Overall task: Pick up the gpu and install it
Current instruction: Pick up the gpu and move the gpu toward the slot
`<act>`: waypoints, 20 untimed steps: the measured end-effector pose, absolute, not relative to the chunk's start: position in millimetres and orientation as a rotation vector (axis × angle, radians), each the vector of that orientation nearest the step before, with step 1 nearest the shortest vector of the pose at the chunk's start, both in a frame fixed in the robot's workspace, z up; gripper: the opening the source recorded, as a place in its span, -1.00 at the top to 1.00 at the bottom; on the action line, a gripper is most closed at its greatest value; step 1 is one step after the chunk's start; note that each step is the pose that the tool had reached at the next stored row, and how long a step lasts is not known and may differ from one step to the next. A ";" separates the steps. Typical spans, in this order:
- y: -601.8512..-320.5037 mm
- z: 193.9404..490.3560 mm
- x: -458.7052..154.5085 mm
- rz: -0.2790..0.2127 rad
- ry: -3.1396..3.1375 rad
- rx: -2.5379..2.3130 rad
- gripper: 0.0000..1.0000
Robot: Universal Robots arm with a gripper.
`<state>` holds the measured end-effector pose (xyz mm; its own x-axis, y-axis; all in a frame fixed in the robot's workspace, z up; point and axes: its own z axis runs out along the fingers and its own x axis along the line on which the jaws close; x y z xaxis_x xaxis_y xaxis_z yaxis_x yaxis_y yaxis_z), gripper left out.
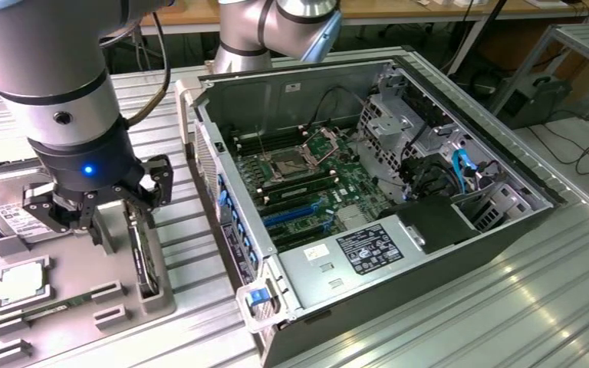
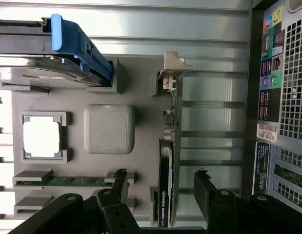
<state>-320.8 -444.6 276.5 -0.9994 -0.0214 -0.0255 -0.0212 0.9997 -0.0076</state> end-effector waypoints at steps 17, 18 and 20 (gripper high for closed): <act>-444.7 258.8 -317.2 -0.023 3.116 0.022 -0.33; -444.8 257.1 -317.1 -0.023 3.116 0.022 -0.33; -445.0 253.5 -317.2 -0.023 3.116 0.022 -0.33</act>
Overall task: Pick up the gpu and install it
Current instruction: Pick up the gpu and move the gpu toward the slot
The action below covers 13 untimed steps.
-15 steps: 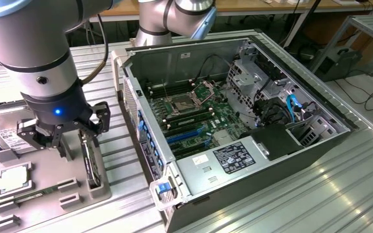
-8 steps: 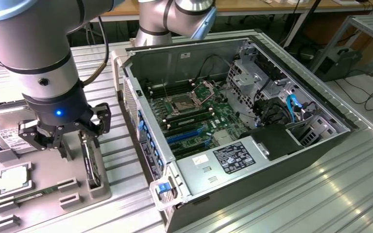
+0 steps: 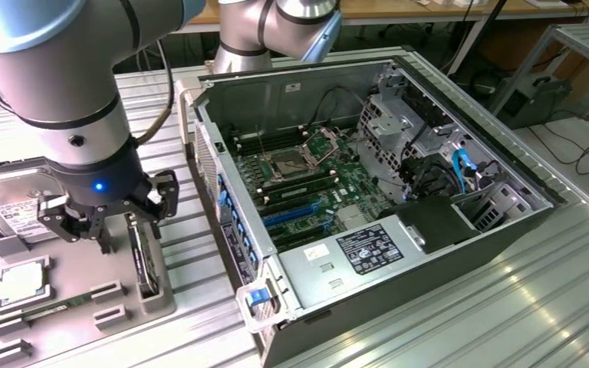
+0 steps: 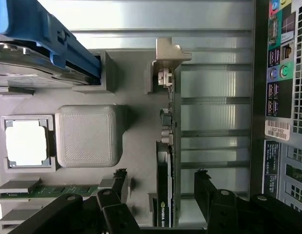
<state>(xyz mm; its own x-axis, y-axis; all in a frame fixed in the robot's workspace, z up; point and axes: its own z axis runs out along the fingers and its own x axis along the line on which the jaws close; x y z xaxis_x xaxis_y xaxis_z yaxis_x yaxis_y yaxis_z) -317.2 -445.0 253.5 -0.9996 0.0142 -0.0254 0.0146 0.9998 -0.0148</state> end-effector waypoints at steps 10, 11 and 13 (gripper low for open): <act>-444.9 235.4 -317.0 -0.023 3.116 0.024 -0.33; -444.9 233.8 -317.0 -0.024 3.116 0.026 -0.33; -444.8 230.9 -316.3 -0.024 3.116 0.029 -0.33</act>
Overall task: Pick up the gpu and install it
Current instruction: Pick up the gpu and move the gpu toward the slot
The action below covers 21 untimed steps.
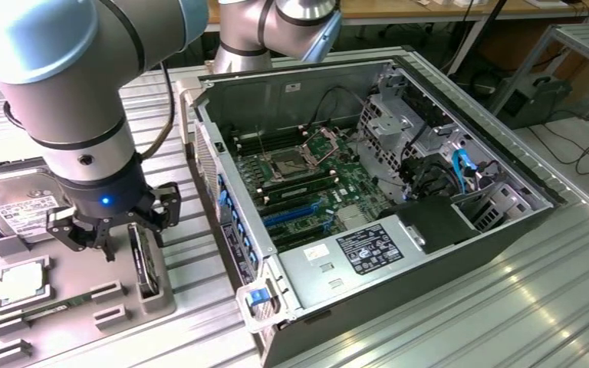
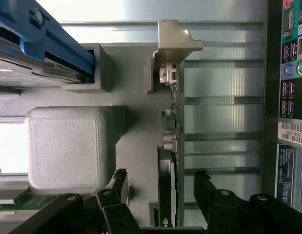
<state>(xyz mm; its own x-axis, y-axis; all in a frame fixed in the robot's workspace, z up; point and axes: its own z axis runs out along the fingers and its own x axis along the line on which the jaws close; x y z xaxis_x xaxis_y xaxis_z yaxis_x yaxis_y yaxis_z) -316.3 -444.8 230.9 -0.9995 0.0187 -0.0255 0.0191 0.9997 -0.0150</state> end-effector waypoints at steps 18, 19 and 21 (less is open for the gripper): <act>-444.8 218.1 -313.8 -0.024 3.116 0.045 -0.33; -444.8 218.1 -313.9 -0.024 3.116 0.045 -0.33; -444.8 218.0 -313.8 -0.024 3.116 0.045 -0.33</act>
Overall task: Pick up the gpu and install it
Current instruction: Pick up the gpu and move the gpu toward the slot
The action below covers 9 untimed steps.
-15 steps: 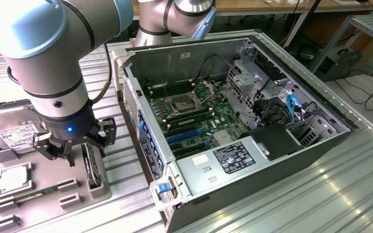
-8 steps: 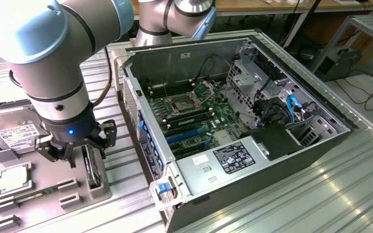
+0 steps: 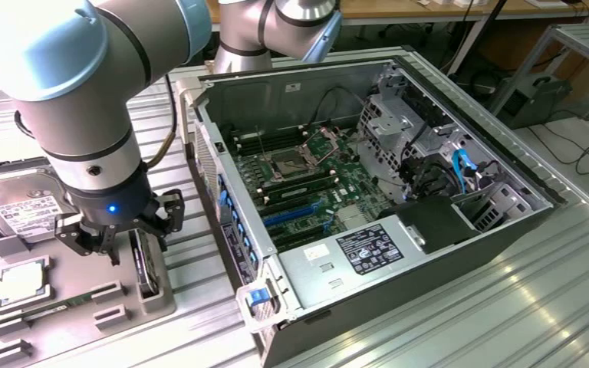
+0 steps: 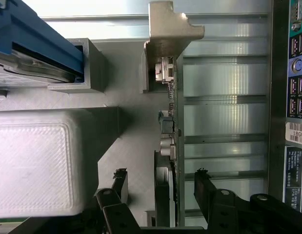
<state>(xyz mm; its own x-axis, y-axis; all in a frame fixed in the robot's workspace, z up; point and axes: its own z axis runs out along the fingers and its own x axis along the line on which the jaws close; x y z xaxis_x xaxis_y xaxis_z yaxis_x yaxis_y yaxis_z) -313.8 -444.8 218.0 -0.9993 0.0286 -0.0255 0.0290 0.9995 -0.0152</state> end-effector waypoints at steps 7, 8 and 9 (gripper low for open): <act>-444.9 217.9 -310.9 -0.024 3.116 0.045 -0.15; -445.0 218.0 -310.9 -0.024 3.116 0.045 -0.15; -445.0 218.0 -310.9 -0.024 3.116 0.045 -0.15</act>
